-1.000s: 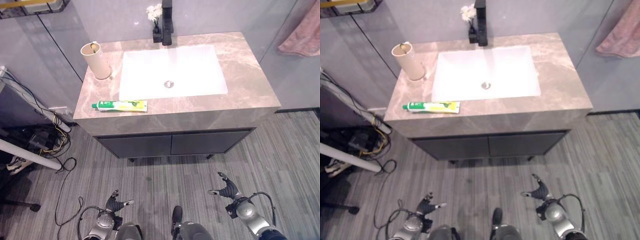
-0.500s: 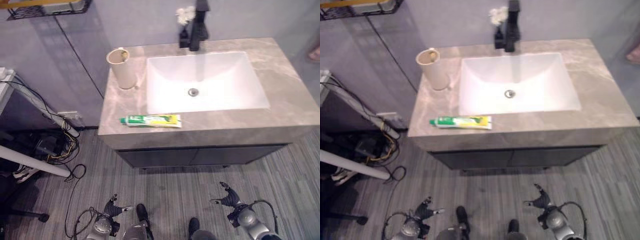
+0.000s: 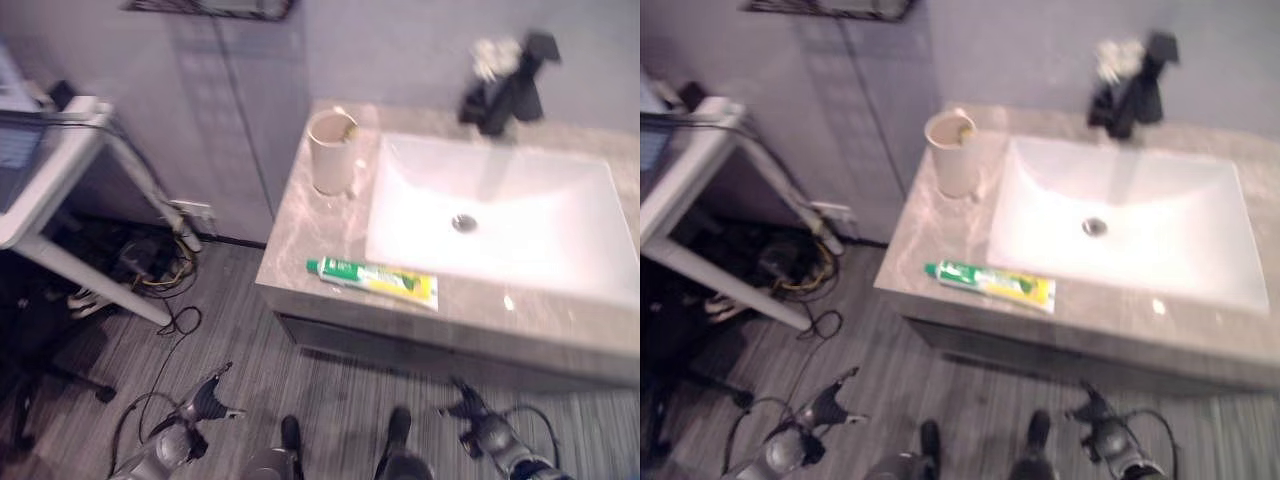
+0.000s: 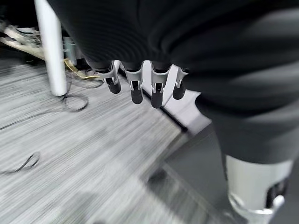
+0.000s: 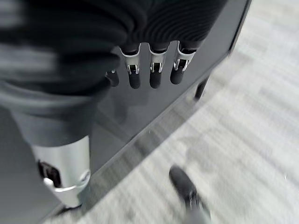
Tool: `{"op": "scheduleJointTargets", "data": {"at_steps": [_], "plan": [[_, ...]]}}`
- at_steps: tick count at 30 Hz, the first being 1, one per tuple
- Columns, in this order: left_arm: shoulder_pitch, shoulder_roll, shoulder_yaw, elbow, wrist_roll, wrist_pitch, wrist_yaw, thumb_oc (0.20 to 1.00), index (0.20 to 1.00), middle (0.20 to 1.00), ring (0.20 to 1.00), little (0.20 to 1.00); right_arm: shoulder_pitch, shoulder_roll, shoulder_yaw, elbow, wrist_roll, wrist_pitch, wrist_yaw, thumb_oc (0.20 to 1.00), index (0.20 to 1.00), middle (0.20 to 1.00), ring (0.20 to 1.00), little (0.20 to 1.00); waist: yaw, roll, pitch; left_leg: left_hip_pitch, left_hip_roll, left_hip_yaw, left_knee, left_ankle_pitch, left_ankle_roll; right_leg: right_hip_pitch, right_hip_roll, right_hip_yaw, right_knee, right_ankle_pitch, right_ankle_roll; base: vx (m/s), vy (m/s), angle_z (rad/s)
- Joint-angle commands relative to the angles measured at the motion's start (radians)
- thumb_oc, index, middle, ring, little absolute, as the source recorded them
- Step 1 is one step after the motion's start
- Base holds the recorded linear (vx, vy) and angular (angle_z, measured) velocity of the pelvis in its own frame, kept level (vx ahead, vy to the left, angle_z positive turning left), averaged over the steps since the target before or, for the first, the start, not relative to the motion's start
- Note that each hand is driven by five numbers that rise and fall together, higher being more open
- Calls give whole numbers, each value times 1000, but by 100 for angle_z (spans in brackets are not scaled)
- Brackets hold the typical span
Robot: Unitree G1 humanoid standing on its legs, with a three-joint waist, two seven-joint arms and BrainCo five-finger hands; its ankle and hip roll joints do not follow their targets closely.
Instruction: Put brush and paste in cup on sink, flatten towel.
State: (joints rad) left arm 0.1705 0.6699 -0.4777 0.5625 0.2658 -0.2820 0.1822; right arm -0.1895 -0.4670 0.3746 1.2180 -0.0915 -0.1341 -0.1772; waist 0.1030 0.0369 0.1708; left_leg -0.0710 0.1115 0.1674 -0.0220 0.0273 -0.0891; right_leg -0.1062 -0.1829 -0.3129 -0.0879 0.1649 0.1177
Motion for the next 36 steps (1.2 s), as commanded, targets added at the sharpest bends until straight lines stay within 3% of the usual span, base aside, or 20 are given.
{"op": "scheduleJointTargets", "data": {"at_steps": [1,2,6,7,10,11,12,14,26,36], "plan": [[-17,97,57,-102,63,-88,12,1000,1000,1000,1000,1000,-22,-43,-9,22,-93,-5,-46,1000,1000,1000,1000,1000,-7,-3,-8,-97,14,-21,89,69,-37,71,-25,3,84,-121,56,10,-111,42],[-11,101,61,-108,63,-87,10,1000,1000,1000,1000,1000,-21,-40,-9,23,-94,-6,-47,1000,1000,1000,1000,1000,-9,-4,-9,-97,15,-23,90,69,-38,73,-24,1,83,-122,56,25,-157,51],[120,306,190,-427,62,-135,-1,1000,1000,1000,1000,1000,21,-50,-56,80,-92,10,-38,1000,1000,1000,1000,1000,14,39,-9,-93,33,-47,80,102,-58,112,-6,-37,62,-141,45,-1,-137,24],[197,393,296,-562,58,-145,-7,1000,1000,1000,1000,1000,49,-54,-72,86,-96,13,-31,1000,1000,1000,1000,1000,19,51,-8,-94,38,-57,72,115,-65,121,-1,-53,60,-144,44,-37,-89,45],[334,507,523,-730,58,-155,10,1000,1000,1000,1000,1000,107,-45,-112,116,-79,32,-4,1000,1000,1000,1000,1000,37,72,-20,-88,33,-76,55,124,-66,145,-2,-88,62,-151,44,41,-65,31],[384,529,650,-796,35,-153,25,1000,1000,1000,1000,1000,134,-32,-123,116,-74,37,8,1000,1000,1000,1000,1000,42,75,-28,-76,29,-83,40,126,-71,161,-4,-105,60,-155,45,72,-36,34],[400,532,712,-827,26,-155,39,1000,1000,1000,1000,1000,138,-24,-125,111,-64,41,10,1000,1000,1000,1000,1000,39,74,-33,-77,24,-87,29,133,-72,164,-7,-117,56,-150,47,55,-13,49],[319,505,759,-853,-8,-154,98,1000,1000,1000,1000,1000,149,7,-108,78,-45,44,27,1000,1000,1000,1000,1000,21,70,-47,-62,17,-82,-3,128,-72,165,-14,-125,39,-139,54,46,42,41],[130,474,664,-889,-94,-186,80,1000,1000,1000,1000,1000,99,53,-1,-34,-59,39,60,1000,1000,1000,1000,1000,-41,35,-39,-43,12,52,-61,101,-56,30,-35,46,1,-59,85,-6,55,-33],[-11,505,538,-891,-107,-193,23,1000,1000,1000,1000,1000,113,63,-7,24,-81,58,63,1000,1000,1000,1000,1000,-89,17,-29,-76,27,87,-65,109,-63,-41,-34,86,1,-37,90,-21,8,-23]]}}
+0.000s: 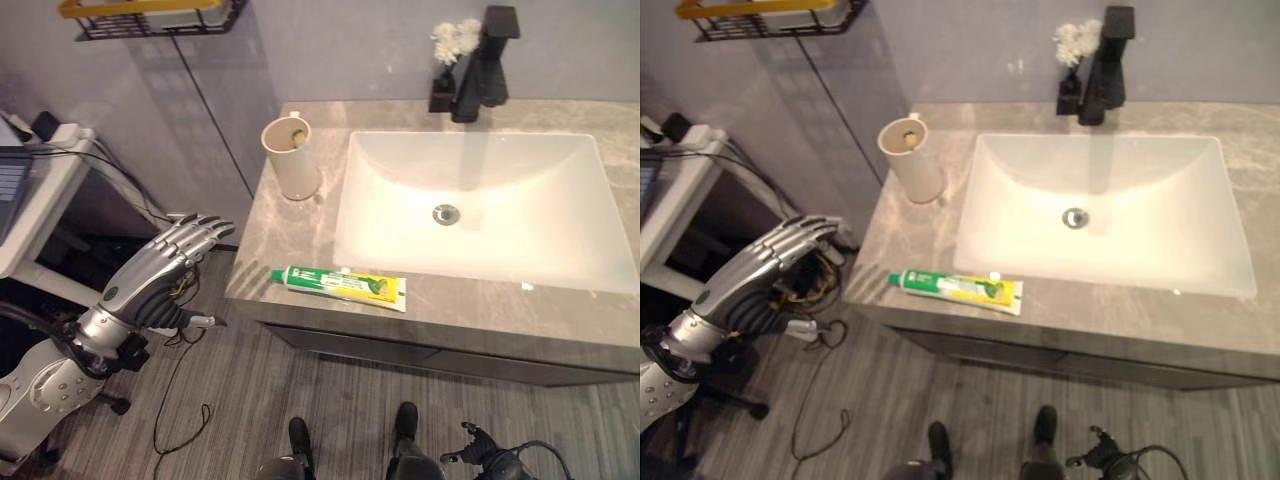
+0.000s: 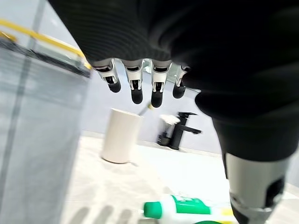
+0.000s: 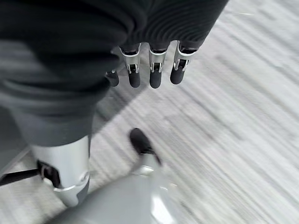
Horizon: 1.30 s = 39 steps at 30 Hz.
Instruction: Put brush and paste in cup on sink, flatten towel.
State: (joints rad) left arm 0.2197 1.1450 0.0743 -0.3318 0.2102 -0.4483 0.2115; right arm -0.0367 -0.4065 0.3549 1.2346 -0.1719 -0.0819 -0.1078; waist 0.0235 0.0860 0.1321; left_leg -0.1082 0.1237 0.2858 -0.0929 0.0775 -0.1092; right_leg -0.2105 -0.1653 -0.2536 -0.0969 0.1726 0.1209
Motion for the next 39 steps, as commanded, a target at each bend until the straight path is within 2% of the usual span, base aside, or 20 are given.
{"op": "scheduleJointTargets", "data": {"at_steps": [1,8,11,19,39], "plan": [[-65,30,-18,6,-51,-27,-6,1000,1000,1000,1000,1000,-40,2,12,7,-1,5,-7,1000,1000,1000,1000,1000,-8,-31,10,-38,15,-31,6,59,-43,63,-51,27,10,-44,86,0,0,0],[-120,15,-105,31,-42,-21,-43,1000,1000,1000,1000,1000,-40,12,9,4,16,2,-4,1000,1000,1000,1000,1000,-29,-29,12,-27,21,-13,6,55,-46,56,-47,45,10,-44,86,-1,-5,-1],[-124,-34,-139,50,-76,-10,-64,1000,1000,1000,1000,1000,-42,26,16,1,23,3,-2,1000,1000,1000,1000,1000,-33,-32,12,-25,26,-6,6,57,-47,49,-43,52,10,-44,83,4,-24,-10],[-171,-124,-217,72,-58,11,-81,1000,1000,1000,1000,1000,-41,48,-4,6,68,4,-12,1000,1000,1000,1000,1000,-43,-38,11,-21,36,-2,6,58,-49,51,-31,55,10,-53,77,8,-15,-4],[-206,-197,-291,134,-77,41,-97,1000,1000,1000,1000,1000,-48,79,7,11,84,7,-22,1000,1000,1000,1000,1000,-53,-50,6,-28,54,17,6,63,-56,24,-10,71,10,-55,69,8,-9,-3]]}}
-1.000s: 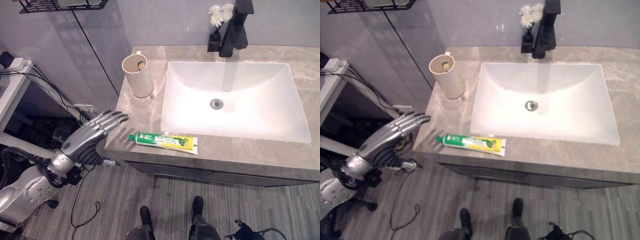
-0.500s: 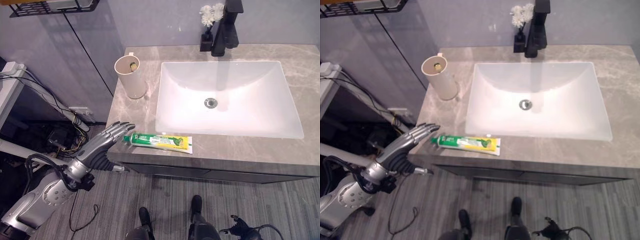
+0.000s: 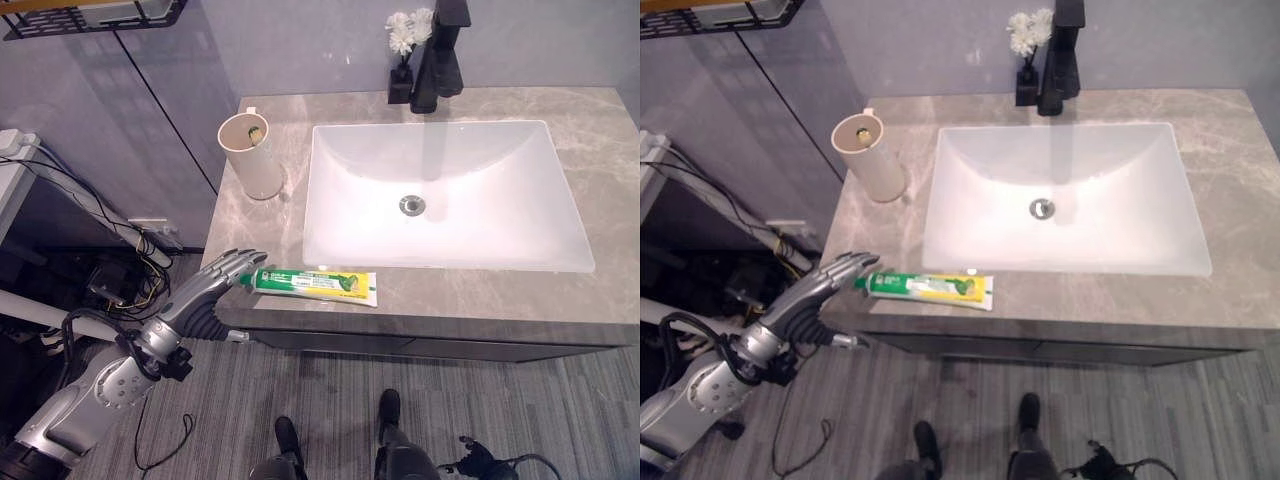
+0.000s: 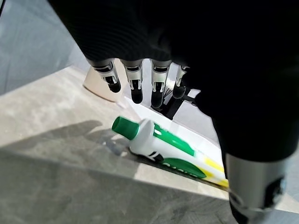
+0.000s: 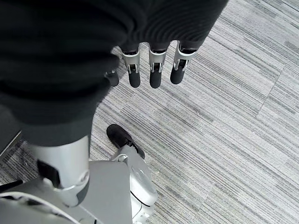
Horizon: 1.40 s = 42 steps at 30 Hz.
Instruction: Put brush and paste in cup on sink, flatten towel.
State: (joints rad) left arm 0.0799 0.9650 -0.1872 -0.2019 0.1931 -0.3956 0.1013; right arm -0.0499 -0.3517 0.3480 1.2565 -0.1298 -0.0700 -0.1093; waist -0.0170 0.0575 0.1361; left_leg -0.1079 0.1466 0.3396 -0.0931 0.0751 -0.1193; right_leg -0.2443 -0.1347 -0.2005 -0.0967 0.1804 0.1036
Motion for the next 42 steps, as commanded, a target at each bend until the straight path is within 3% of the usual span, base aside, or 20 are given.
{"op": "scheduleJointTargets", "data": {"at_steps": [1,16,35,42], "plan": [[-67,-18,-30,5,-60,-12,13,1000,1000,1000,1000,1000,-35,24,14,-11,42,-4,-20,1000,1000,1000,1000,1000,-12,-22,2,-28,32,-36,6,65,-46,58,-41,18,9,-63,87,0,0,0],[-94,-116,-12,35,-196,25,-15,1000,1000,1000,1000,1000,-48,33,4,-15,69,1,-19,1000,1000,1000,1000,1000,-21,-22,18,-72,35,-25,6,73,-49,-2,-39,38,9,-48,84,8,-4,-4],[-144,-132,-37,54,-212,39,-20,1000,1000,1000,1000,1000,-63,32,0,-36,108,-5,-23,1000,1000,1000,1000,1000,-36,-25,36,-88,28,-16,6,70,-50,-36,-40,60,9,-38,83,4,1,-1],[-161,-108,-59,57,-155,37,-13,1000,1000,1000,1000,1000,-60,32,-5,-33,113,-8,-25,1000,1000,1000,1000,1000,-41,-26,38,-87,29,-14,6,67,-50,-39,-41,65,9,-37,84,0,0,0]]}}
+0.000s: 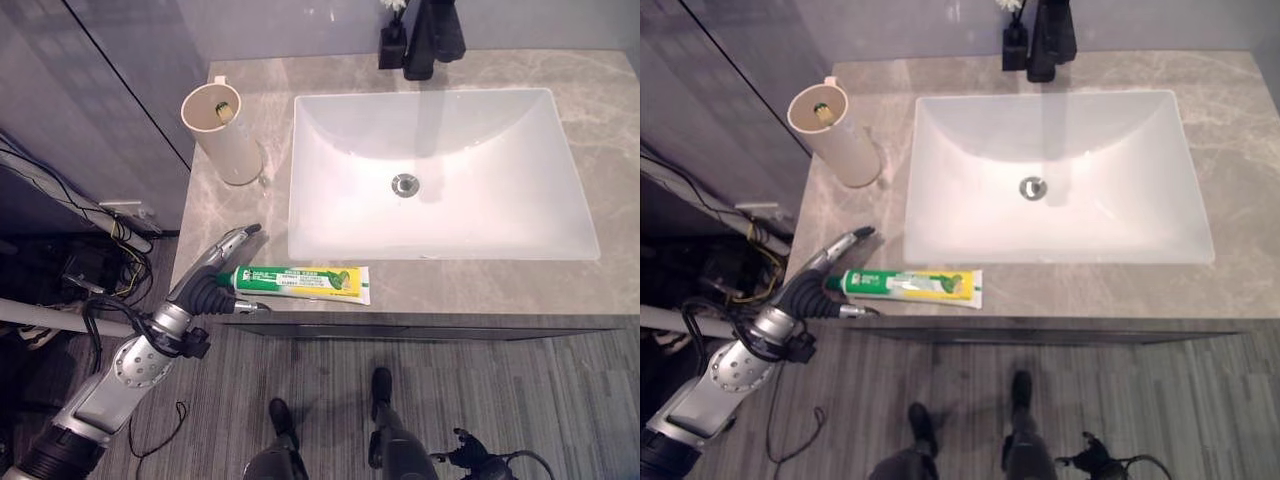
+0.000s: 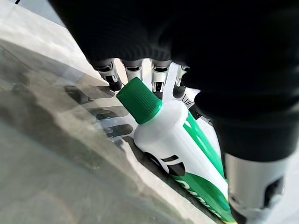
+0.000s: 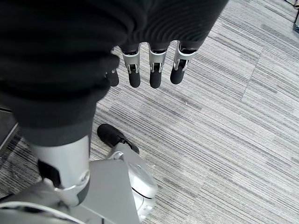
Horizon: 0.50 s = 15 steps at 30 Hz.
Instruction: Put brush and paste in cup on sink, flatten towel.
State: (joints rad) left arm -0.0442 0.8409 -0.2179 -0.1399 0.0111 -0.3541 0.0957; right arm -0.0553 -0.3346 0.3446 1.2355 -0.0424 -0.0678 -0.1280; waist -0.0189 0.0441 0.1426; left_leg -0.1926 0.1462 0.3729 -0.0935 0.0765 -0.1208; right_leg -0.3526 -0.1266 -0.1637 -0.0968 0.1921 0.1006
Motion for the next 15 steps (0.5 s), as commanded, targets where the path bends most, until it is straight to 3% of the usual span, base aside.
{"op": "scheduleJointTargets", "data": {"at_steps": [1,14,15], "plan": [[-41,23,-32,-8,38,-7,-5,1000,1000,1000,1000,1000,-55,13,-3,-11,26,-11,-7,1000,1000,1000,1000,1000,-41,-13,32,-3,30,-47,6,65,-49,68,-49,29,10,-49,87,0,0,0],[-86,112,-90,-23,149,-25,15,1000,1000,1000,1000,1000,-53,13,-14,-10,64,-24,-16,1000,1000,1000,1000,1000,-46,-16,39,-10,34,-43,6,67,-52,56,-44,35,10,-46,88,0,0,0],[-94,132,-103,-27,176,-30,14,937,937,937,937,937,-51,11,-13,-10,63,-26,-17,1000,1000,1000,1000,1000,-48,-16,39,-9,36,-42,6,67,-53,56,-43,36,10,-47,89,0,0,0]]}}
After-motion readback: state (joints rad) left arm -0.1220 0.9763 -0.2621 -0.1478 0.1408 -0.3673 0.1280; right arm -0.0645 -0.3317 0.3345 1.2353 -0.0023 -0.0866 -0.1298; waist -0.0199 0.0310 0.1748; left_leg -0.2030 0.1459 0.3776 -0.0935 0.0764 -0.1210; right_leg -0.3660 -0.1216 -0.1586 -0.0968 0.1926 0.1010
